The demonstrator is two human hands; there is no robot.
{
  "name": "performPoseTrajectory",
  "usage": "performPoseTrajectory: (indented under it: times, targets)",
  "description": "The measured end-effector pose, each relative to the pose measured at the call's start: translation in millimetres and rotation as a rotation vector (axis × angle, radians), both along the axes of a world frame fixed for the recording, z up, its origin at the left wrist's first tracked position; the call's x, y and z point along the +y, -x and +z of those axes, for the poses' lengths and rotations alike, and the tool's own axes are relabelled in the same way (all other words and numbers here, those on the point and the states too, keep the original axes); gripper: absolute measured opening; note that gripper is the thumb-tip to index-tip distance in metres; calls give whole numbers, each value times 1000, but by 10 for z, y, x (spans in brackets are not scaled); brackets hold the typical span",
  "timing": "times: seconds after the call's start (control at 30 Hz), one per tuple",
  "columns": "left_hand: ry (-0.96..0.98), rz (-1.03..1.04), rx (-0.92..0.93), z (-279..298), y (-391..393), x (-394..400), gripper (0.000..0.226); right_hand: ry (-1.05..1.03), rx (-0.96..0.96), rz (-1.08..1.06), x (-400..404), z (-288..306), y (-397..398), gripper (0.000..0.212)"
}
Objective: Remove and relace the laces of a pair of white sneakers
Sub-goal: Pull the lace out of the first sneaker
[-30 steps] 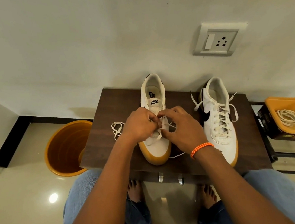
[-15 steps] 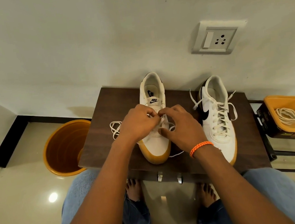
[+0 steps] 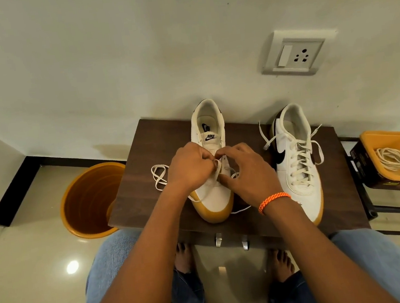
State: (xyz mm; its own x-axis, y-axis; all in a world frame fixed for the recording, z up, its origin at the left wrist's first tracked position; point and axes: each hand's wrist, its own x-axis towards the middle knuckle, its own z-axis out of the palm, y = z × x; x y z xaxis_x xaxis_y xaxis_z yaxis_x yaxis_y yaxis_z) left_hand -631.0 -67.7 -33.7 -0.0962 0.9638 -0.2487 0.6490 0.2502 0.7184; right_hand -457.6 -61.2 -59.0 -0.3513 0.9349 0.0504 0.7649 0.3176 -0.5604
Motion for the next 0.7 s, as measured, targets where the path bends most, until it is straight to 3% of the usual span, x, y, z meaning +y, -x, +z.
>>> performPoseTrajectory:
  times: [0.07,0.17,0.23,0.47,0.7]
  targets:
    - [10,77,-214,113,43,-6,17,14,-10,-6,5,22,-23,52]
    - [-36,172,-697,308,125,-49,15,29,-15,-15,11,34,-53,52]
    - [-96,211,-807,344,159,-52,24,39,-5,-14,8,25,-50,47]
    - [-35,11,-208,79,17,3,10,17,19,-17,5,-7,-34,51]
    - [-52,-17,-49,-34,-4,21,14,34,55,-26,7,-34,-24,56]
